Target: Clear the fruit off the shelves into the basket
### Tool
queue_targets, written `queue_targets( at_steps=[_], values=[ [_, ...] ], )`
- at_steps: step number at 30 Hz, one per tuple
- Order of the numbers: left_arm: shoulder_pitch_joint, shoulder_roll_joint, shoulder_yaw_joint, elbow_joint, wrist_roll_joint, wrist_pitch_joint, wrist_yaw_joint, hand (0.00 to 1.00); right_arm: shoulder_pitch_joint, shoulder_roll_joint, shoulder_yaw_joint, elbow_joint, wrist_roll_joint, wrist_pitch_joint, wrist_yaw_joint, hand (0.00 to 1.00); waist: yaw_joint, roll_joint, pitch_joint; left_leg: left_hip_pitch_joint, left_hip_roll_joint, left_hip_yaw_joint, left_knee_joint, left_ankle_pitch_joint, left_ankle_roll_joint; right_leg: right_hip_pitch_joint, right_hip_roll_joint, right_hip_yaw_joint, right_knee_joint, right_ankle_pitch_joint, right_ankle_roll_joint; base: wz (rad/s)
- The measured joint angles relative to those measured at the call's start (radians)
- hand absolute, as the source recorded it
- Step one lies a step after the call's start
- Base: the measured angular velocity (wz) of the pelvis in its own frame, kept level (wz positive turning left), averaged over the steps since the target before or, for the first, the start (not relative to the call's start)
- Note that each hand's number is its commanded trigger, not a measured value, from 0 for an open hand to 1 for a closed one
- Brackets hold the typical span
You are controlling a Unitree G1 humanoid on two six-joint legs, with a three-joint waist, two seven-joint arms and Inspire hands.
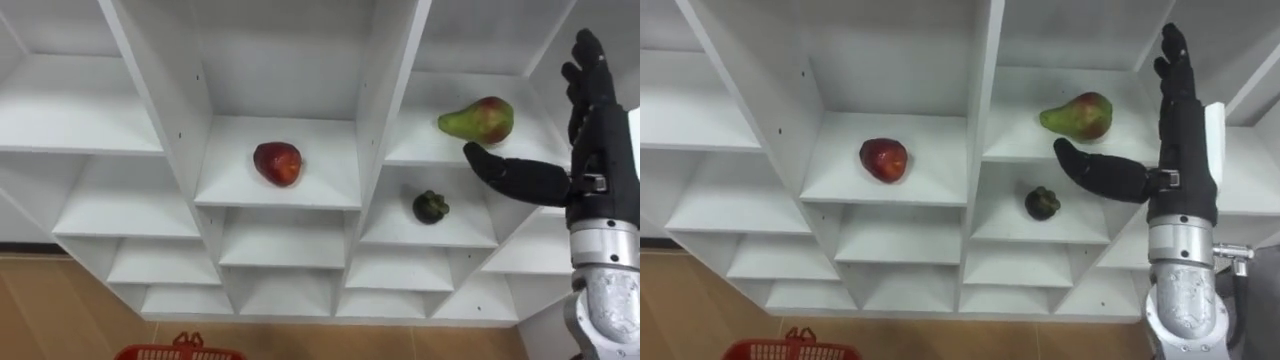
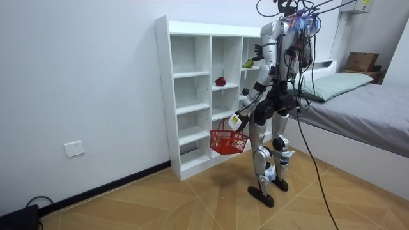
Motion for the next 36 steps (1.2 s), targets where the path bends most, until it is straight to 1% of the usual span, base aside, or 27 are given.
queue_targets(
  at_steps=[5, 7, 11, 13, 16, 19, 23, 26, 28, 31, 33, 36],
  values=[
    [0.001, 0.0, 0.0, -0.009, 0.01, 0.0, 0.006, 1.0, -0.02, -0.007, -0.001, 0.028, 0.025, 0.0, 0.0, 0.0, 0.0, -0.002, 0.0003, 0.005, 0.0, -0.001, 0.0, 0.0, 0.0, 0.003, -0.001, -0.003, -0.001, 0.0, 0.0, 0.0],
    [0.0, 0.0, 0.0, -0.011, 0.022, 0.0, 0.012, 1.0, -0.035, -0.007, -0.005, 0.069, 0.04, 0.0, 0.0, 0.0, 0.0, -0.004, 0.0003, 0.005, -0.001, 0.0, 0.0, 0.001, 0.001, 0.005, -0.001, -0.004, -0.001, 0.0, 0.0, 0.0],
    [-0.003, 0.0, 0.0, -0.012, 0.037, 0.0, 0.013, 1.0, -0.035, -0.007, -0.006, 0.124, 0.051, 0.001, 0.012, 0.0, 0.0, -0.005, 0.0012, 0.005, -0.001, -0.004, 0.004, 0.001, 0.001, 0.012, -0.003, -0.01, -0.001, 0.0, 0.0, 0.02],
    [-0.004, 0.0, 0.0, -0.006, 0.037, 0.0, 0.013, 1.0, -0.036, -0.007, -0.006, 0.161, 0.081, 0.002, 0.022, 0.0, 0.001, -0.006, 0.0014, 0.006, -0.002, -0.005, 0.006, 0.001, 0.001, 0.013, -0.003, -0.011, 0.0, 0.0, 0.0, 0.02],
    [-0.003, 0.0, 0.0, -0.006, 0.037, 0.003, 0.016, 1.0, -0.038, -0.007, -0.006, 0.189, 0.099, 0.015, 0.023, 0.0, 0.003, -0.006, 0.0017, 0.005, -0.002, -0.009, 0.01, 0.001, 0.001, 0.016, -0.004, -0.013, 0.001, 0.0, 0.0, 0.0],
    [-0.004, 0.0, 0.002, -0.006, 0.037, 0.022, 0.015, 1.0, -0.038, -0.007, -0.006, 0.201, 0.124, 0.035, 0.037, 0.0, 0.002, -0.004, 0.0025, 0.004, -0.002, -0.01, 0.014, 0.001, 0.001, 0.018, -0.005, -0.015, 0.001, 0.0, 0.0, 0.0],
    [-0.005, 0.0, 0.009, -0.006, 0.037, 0.033, 0.012, 1.0, -0.054, -0.009, -0.008, 0.203, 0.133, 0.043, 0.06, 0.0, 0.0, -0.007, 0.0036, 0.004, -0.003, -0.012, 0.014, 0.001, 0.001, 0.021, -0.005, -0.017, 0.0, 0.0, 0.0, 0.02],
    [-0.007, 0.001, 0.009, -0.006, 0.037, 0.035, 0.009, 1.0, -0.083, -0.023, -0.008, 0.221, 0.142, 0.043, 0.078, 0.0, 0.0, -0.011, 0.0051, 0.006, -0.006, -0.025, 0.014, 0.001, 0.002, 0.028, -0.007, -0.023, -0.004, 0.0, 0.0, 0.07],
    [-0.003, 0.007, 0.008, -0.008, 0.037, 0.035, 0.007, 1.0, -0.109, -0.043, -0.008, 0.262, 0.157, 0.043, 0.088, 0.0, 0.001, -0.018, 0.0049, 0.005, -0.008, -0.029, 0.015, 0.003, 0.003, 0.032, -0.007, -0.025, -0.014, 0.0, 0.001, 0.09],
    [0.001, 0.016, 0.007, -0.009, 0.037, 0.035, 0.006, 1.0, -0.131, -0.062, -0.008, 0.296, 0.157, 0.043, 0.09, 0.0, 0.002, -0.021, 0.0057, 0.003, -0.009, -0.037, 0.014, 0.003, 0.003, 0.032, -0.008, -0.029, -0.016, 0.0, 0.001, 0.05],
    [0.004, 0.022, 0.007, -0.009, 0.041, 0.036, 0.006, 1.0, -0.135, -0.07, -0.008, 0.309, 0.157, 0.042, 0.09, 0.0, 0.003, -0.021, 0.0073, 0.003, -0.009, -0.038, 0.013, 0.003, 0.003, 0.033, -0.008, -0.029, -0.016, 0.0, 0.001, 0.02],
    [0.006, 0.027, 0.008, -0.014, 0.069, 0.036, 0.006, 1.0, -0.161, -0.07, -0.008, 0.363, 0.157, 0.043, 0.097, 0.0, 0.003, -0.021, 0.008, 0.003, -0.009, -0.037, 0.013, 0.003, 0.003, 0.033, -0.007, -0.03, -0.016, 0.0, 0.001, 0.0]
  ],
)
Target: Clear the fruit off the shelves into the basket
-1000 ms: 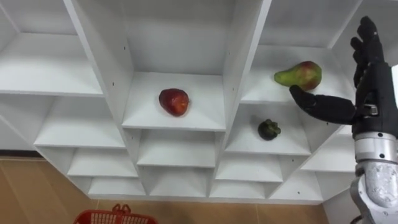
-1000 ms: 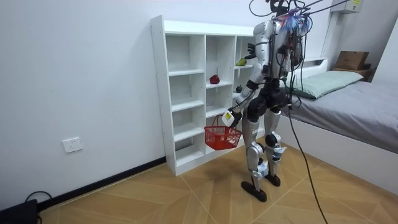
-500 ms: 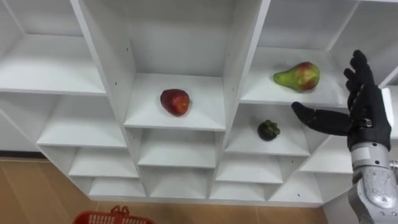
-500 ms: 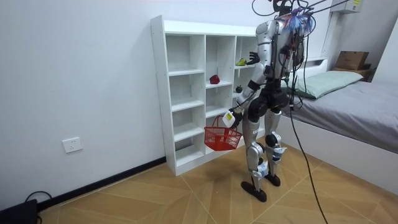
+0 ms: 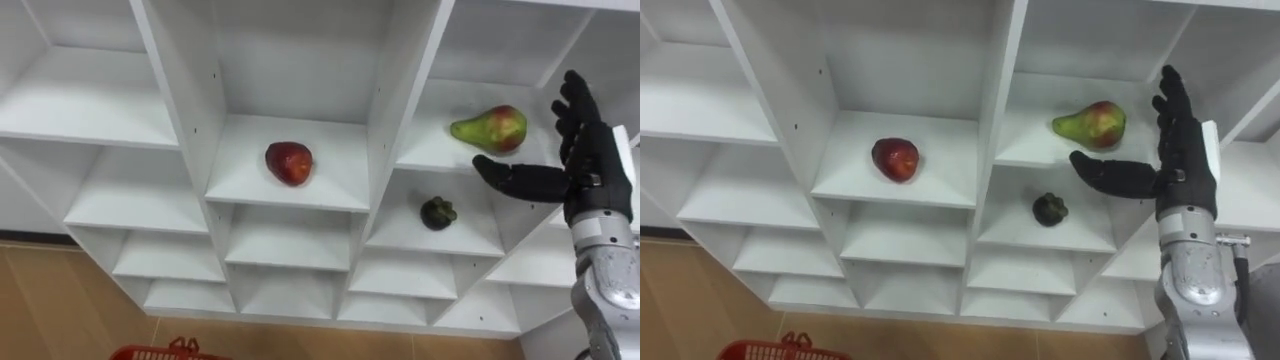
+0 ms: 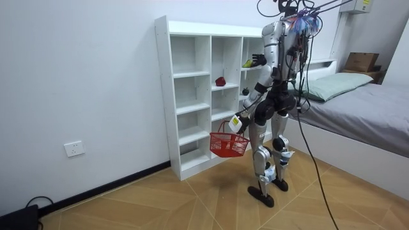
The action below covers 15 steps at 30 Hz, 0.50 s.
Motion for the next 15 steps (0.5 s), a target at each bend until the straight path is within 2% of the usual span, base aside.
queue_targets(
  at_steps=[15],
  values=[
    [0.006, 0.003, 0.0, -0.004, 0.016, 0.001, -0.013, 1.0, -0.004, 0.0, 0.0, 0.03, 0.001, 0.0, 0.023, 0.0, 0.0, 0.006, -0.0054, 0.004, 0.0, -0.002, 0.009, 0.001, 0.0, 0.011, -0.002, -0.01, 0.003, 0.001, -0.001, 0.0]
  ],
)
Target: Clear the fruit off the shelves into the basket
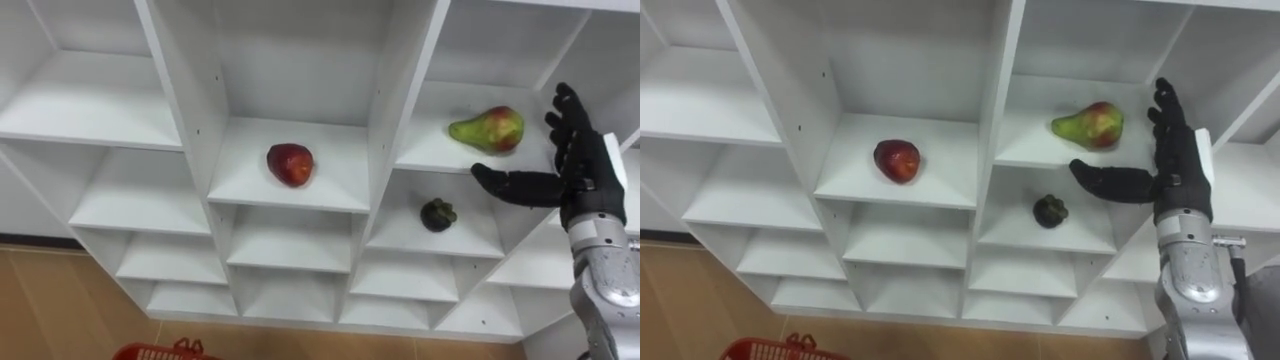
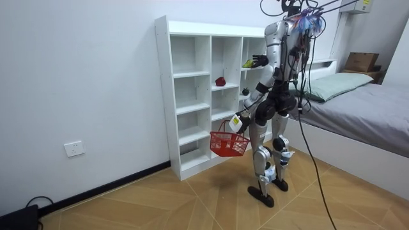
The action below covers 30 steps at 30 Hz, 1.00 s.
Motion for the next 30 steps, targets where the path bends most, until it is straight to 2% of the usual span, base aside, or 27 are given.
queue_targets(
  at_steps=[10, 14, 18, 22, 25, 30],
  values=[
    [0.008, 0.001, 0.009, 0.0, 0.0, 0.006, 0.007, 1.0, -0.077, -0.014, -0.001, 0.074, 0.002, 0.024, 0.04, 0.0, 0.0, -0.021, 0.0025, -0.003, -0.006, -0.018, 0.0, 0.005, 0.001, 0.005, -0.006, -0.017, -0.002, 0.0, 0.0, 0.04],
    [0.008, 0.001, 0.012, 0.0, 0.0, 0.009, 0.006, 1.0, -0.085, -0.018, -0.002, 0.082, 0.003, 0.025, 0.044, 0.0, 0.0, -0.024, 0.0004, -0.004, -0.007, -0.025, -0.001, 0.006, 0.001, 0.006, -0.008, -0.025, -0.002, 0.0, 0.001, 0.03],
    [0.005, 0.001, 0.021, 0.0, 0.001, 0.018, 0.005, 1.0, -0.106, -0.021, -0.002, 0.082, 0.003, 0.027, 0.045, 0.0, -0.001, -0.023, 0.0005, -0.005, -0.007, -0.033, -0.001, 0.006, 0.001, 0.006, -0.008, -0.031, -0.001, 0.0, 0.001, 0.03],
    [0.0, 0.001, 0.021, 0.0, 0.001, 0.021, 0.006, 1.0, -0.119, -0.042, -0.002, 0.082, 0.003, 0.027, 0.056, 0.0, 0.003, -0.019, -0.0001, -0.003, -0.007, -0.034, -0.001, 0.006, 0.001, 0.009, -0.008, -0.031, -0.001, 0.0, 0.001, 0.0],
    [0.001, 0.001, 0.021, 0.0, 0.001, 0.021, 0.006, 1.0, -0.13, -0.043, -0.002, 0.082, 0.003, 0.027, 0.056, 0.0, 0.001, -0.014, 0.0015, -0.003, -0.008, -0.038, 0.0, 0.006, 0.002, 0.011, -0.009, -0.034, -0.002, 0.0, 0.001, 0.02],
    [0.001, 0.001, 0.021, 0.0, 0.0, 0.022, 0.007, 1.0, -0.129, -0.043, -0.002, 0.093, 0.006, 0.027, 0.056, 0.0, 0.003, -0.004, -0.0013, -0.001, -0.008, -0.043, -0.001, 0.008, 0.001, 0.014, -0.009, -0.04, -0.002, 0.0, 0.001, 0.02]
  ],
)
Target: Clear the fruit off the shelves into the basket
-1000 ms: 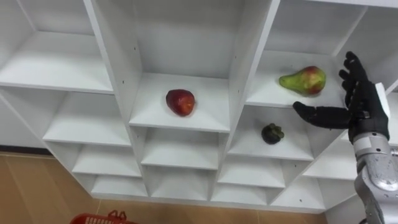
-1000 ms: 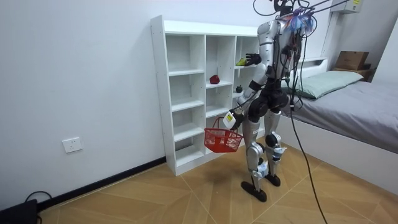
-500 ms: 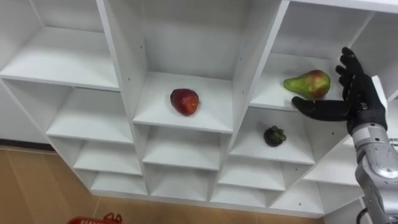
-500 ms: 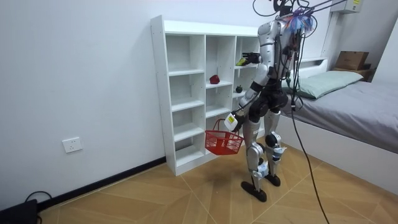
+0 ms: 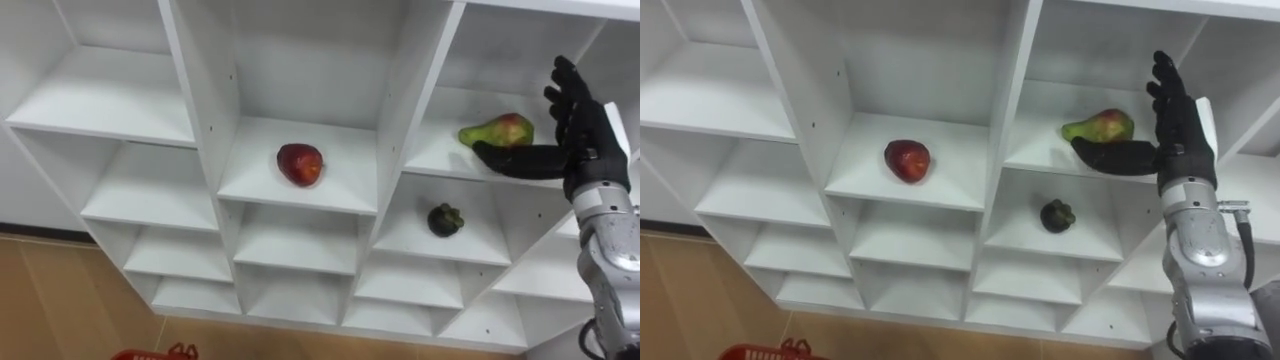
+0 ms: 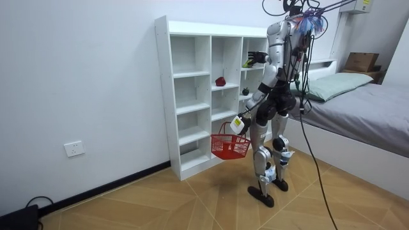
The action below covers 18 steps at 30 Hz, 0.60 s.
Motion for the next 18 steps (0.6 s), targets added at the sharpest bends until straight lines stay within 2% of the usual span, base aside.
queue_targets(
  at_steps=[10, 18],
  values=[
    [0.01, 0.001, -0.001, 0.001, 0.0, 0.0, 0.001, 1.0, 0.0, 0.0, 0.0, 0.063, 0.0, 0.007, 0.0, 0.0, 0.0, -0.014, 0.0039, -0.001, -0.001, -0.002, 0.0, 0.002, 0.0, 0.001, -0.001, -0.003, -0.001, 0.0, 0.0, 0.01],
    [0.022, 0.005, -0.003, 0.0, 0.0, 0.0, 0.012, 1.0, 0.0, 0.0, 0.003, 0.108, -0.001, 0.007, 0.0, 0.0, 0.004, -0.021, 0.0009, 0.0, 0.0, 0.001, -0.001, 0.002, 0.0, 0.002, 0.0, -0.002, -0.001, 0.0, 0.0, 0.0]
  ],
)
